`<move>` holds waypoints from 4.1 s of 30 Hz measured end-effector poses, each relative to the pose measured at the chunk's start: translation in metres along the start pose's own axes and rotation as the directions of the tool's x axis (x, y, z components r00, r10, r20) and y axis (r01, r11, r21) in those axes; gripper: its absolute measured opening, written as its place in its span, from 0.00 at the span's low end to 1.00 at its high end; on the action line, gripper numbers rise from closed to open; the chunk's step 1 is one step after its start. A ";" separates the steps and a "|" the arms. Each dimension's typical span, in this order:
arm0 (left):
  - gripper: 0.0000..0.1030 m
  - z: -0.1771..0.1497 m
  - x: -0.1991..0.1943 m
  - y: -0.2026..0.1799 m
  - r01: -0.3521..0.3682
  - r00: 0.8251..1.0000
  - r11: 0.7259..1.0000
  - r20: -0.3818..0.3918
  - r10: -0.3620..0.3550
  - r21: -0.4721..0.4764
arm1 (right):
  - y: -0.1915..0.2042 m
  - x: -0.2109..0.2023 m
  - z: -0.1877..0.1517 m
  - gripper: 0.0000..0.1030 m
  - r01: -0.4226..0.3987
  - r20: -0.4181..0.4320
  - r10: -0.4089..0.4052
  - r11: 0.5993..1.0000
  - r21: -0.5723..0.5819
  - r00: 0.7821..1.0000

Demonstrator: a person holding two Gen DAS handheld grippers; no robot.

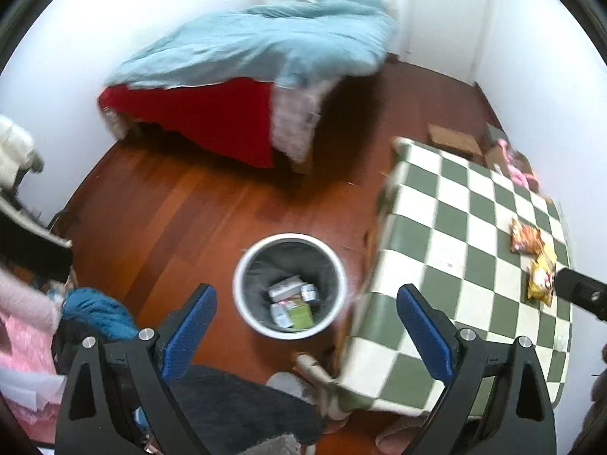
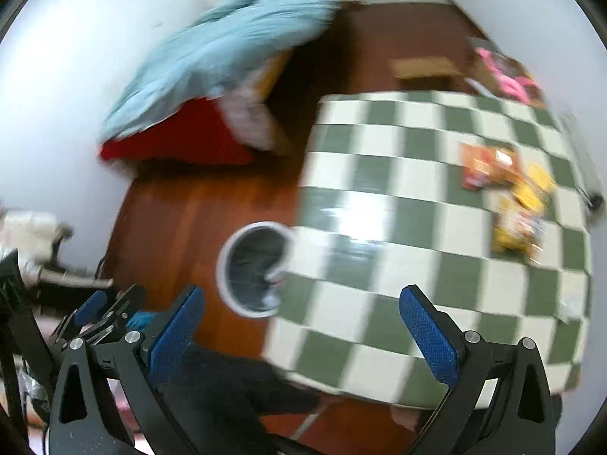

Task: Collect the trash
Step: 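Move both tools back over the table toward the snack wrappers, then grasp the yellow panda snack bag with the left tool while the right tool grasps a clear plastic cup, then carry the panda snack bag and plastic cup over the trash bin with both tools, then open the left tool over the bin while the right tool drops the cup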

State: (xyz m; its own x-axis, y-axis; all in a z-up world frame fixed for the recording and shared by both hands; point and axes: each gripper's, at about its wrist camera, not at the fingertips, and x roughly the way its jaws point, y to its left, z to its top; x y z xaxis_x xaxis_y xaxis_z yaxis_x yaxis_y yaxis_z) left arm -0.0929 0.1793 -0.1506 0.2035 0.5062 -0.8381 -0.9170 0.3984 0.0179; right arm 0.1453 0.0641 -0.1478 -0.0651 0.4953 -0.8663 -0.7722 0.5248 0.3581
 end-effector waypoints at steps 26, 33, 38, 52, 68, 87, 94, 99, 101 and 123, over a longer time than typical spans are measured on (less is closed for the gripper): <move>0.99 -0.059 0.124 -0.326 0.243 0.939 0.883 -0.326 -0.110 0.401 | -0.379 0.053 -0.066 0.59 0.168 -0.075 -0.154 0.791 0.589 0.985; 0.98 -0.035 0.124 -0.359 0.356 0.902 0.877 -0.366 -0.231 0.323 | -0.374 0.046 -0.062 0.43 0.160 -0.058 -0.154 0.809 0.565 0.986; 0.98 -0.016 0.138 -0.388 0.433 0.865 0.861 -0.392 -0.314 0.267 | -0.387 0.039 -0.057 0.43 0.184 -0.058 -0.185 0.796 0.576 0.981; 0.54 -0.036 0.166 -0.434 0.413 0.871 0.828 -0.430 -0.237 0.380 | -0.386 0.039 -0.039 0.43 0.209 -0.075 -0.201 0.809 0.549 0.977; 0.51 0.001 0.069 -0.364 0.324 0.946 0.831 -0.155 -0.284 0.452 | -0.312 -0.006 -0.018 0.43 0.155 0.016 -0.179 0.891 0.427 0.984; 0.51 0.062 -0.022 -0.117 0.183 0.974 0.955 0.089 -0.208 0.232 | -0.052 -0.004 0.025 0.43 -0.106 0.074 0.100 0.991 0.077 0.992; 0.51 0.058 0.022 -0.008 0.196 0.981 0.980 -0.013 -0.195 0.022 | 0.043 0.083 0.022 0.43 -0.167 -0.080 0.166 0.986 -0.006 0.983; 0.51 0.042 0.096 0.067 0.226 0.954 0.953 -0.152 -0.259 -0.201 | 0.088 0.166 0.018 0.43 -0.148 -0.213 0.135 0.988 -0.045 0.968; 0.51 0.034 0.122 0.087 0.227 0.939 0.936 -0.194 -0.284 -0.269 | 0.104 0.199 0.017 0.43 -0.130 -0.258 0.109 0.989 -0.066 0.960; 0.87 0.004 0.254 0.163 0.112 0.882 0.889 -0.369 -0.295 -0.443 | 0.166 0.377 0.019 0.68 0.038 -0.429 -0.160 0.960 -0.279 0.889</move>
State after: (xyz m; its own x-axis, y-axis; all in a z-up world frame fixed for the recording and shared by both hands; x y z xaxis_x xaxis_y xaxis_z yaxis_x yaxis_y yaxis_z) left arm -0.1896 0.3760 -0.3579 0.3233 0.0469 -0.9451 -0.9448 0.0719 -0.3196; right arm 0.0047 0.3504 -0.4082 -0.2055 0.0600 -0.9768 -0.9196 0.3297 0.2137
